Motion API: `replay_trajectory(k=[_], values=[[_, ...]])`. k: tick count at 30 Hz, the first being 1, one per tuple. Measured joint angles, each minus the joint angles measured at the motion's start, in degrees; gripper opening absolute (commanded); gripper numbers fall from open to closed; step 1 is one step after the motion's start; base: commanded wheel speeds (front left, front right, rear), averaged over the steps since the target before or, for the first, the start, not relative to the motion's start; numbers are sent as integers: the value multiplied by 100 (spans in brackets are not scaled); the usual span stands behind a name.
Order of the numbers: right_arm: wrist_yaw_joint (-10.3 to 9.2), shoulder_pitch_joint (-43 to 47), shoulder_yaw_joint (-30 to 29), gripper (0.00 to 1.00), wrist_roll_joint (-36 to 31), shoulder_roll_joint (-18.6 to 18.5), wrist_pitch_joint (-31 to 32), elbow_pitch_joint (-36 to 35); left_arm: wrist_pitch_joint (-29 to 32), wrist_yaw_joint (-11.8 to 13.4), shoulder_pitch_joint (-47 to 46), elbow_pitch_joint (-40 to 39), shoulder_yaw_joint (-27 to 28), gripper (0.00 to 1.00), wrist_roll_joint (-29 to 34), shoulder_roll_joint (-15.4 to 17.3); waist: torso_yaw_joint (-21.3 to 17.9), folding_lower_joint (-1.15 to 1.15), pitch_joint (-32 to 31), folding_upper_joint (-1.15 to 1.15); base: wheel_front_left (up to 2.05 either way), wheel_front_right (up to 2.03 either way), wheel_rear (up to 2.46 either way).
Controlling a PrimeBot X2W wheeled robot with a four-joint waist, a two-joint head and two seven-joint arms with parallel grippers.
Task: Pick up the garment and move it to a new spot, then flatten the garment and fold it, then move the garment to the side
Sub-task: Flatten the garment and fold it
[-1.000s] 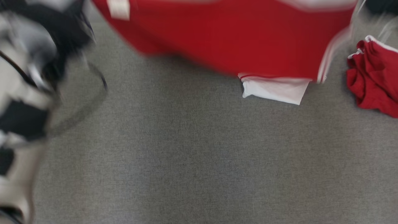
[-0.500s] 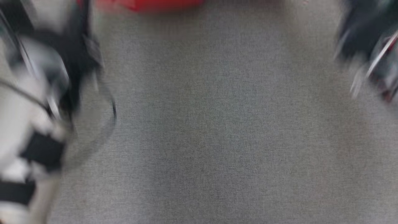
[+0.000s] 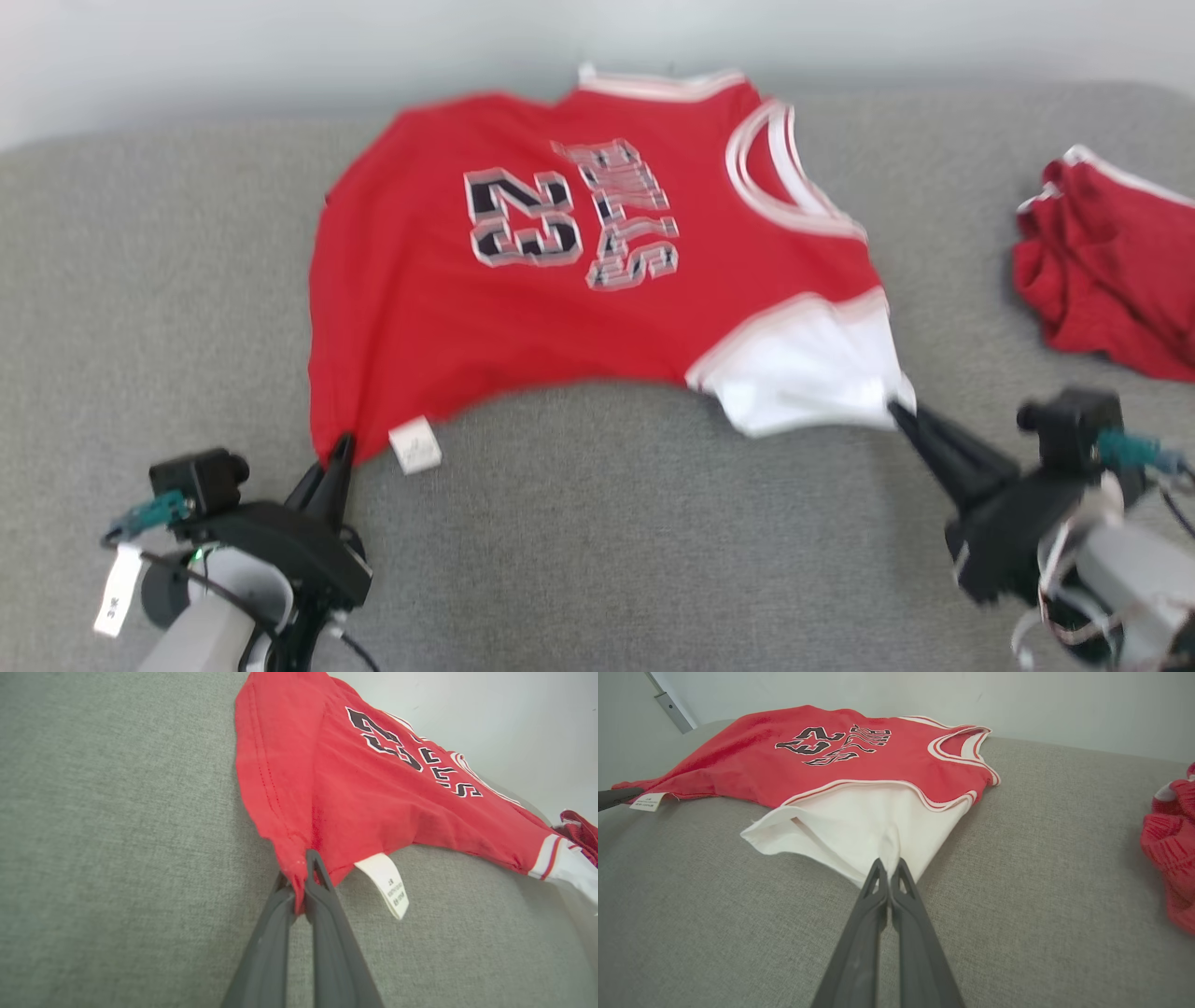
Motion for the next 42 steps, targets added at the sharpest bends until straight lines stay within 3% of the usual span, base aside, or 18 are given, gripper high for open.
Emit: replay_trajectory(k=[9, 17, 21, 31, 32, 33, 42], values=[[0, 1155, 227, 0, 193, -170, 1, -304, -35, 130, 807, 37, -335, 0, 322, 288, -137, -1, -660, 0, 0, 0, 0], [0, 1943, 135, 0, 545, -312, 1, -467, -16, 253, 1165, -193, -375, 0, 266, 234, -185, 0, -981, -1, 0, 0, 0], [0, 1954, 271, 0, 512, -299, 1, -486, 58, 401, 1305, -209, -427, 0, 357, 330, -164, 1, -1007, -1, 0, 0, 0], [-18, 1931, 405, 0, 397, -200, 154, -338, 286, 550, 1423, -312, -559, 0, 361, 215, -159, 2, -961, 0, 0, 0, 0], [-19, 1929, 405, 11, 397, -187, 160, -327, 300, 560, 1424, -313, -554, 24, 361, 214, -158, 2, -957, 0, 0, 0, 0], [-44, 1928, 397, 100, 399, -174, 160, -321, 298, 602, 1424, -321, -535, 100, 361, 210, -158, 2, -953, 0, 0, 0, 0], [-38, 1936, -185, 100, 1104, -240, 99, -740, -5, 764, 1496, -815, -169, 100, 293, 328, -166, 2, -976, 0, 0, 0, 0]])
